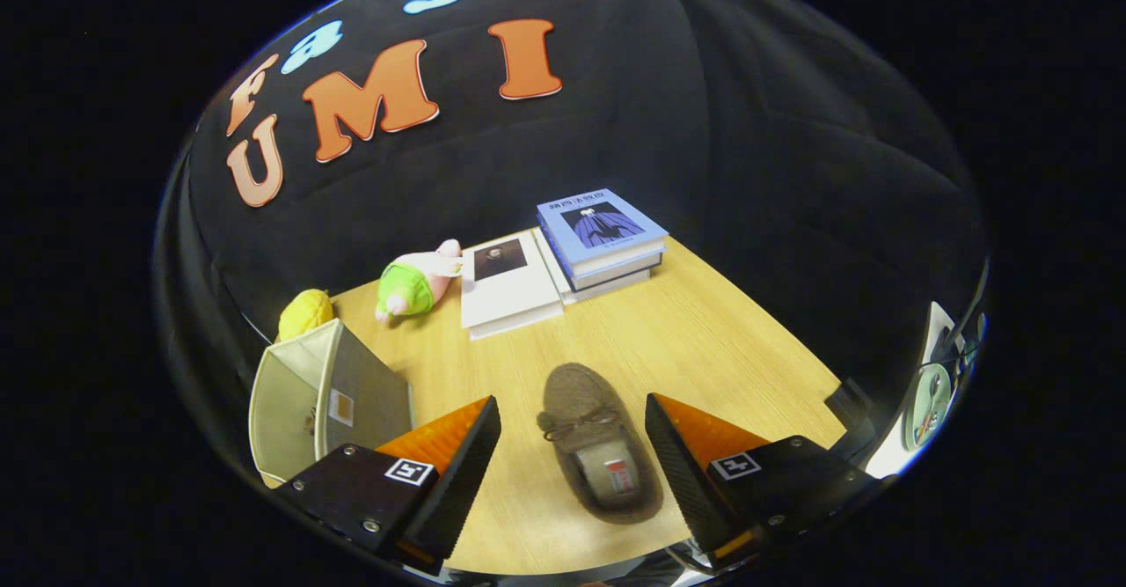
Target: Open the storage box then place both shoes into the box .Put the left shoe in first, then the right shoe, with the right side of both shoes facing outward in a uniform manner.
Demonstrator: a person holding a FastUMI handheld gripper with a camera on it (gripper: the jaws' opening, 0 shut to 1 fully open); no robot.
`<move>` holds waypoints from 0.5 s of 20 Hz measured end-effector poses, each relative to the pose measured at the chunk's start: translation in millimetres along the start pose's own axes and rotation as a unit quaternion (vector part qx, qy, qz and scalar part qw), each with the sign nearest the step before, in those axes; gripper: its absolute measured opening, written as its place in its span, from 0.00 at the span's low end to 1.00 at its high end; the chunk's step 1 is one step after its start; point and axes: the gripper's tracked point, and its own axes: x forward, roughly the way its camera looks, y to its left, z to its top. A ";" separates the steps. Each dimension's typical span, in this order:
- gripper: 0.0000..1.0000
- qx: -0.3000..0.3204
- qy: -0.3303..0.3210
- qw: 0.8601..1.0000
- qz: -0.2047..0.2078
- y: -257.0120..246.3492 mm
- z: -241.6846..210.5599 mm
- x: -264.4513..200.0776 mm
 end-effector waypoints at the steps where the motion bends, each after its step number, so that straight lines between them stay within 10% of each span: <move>1: 0.99 -0.001 0.006 1.000 -0.005 -8.8 -6.6 2.7; 10: 0.98 0.017 0.065 0.997 -0.033 -62.5 -68.1 32.8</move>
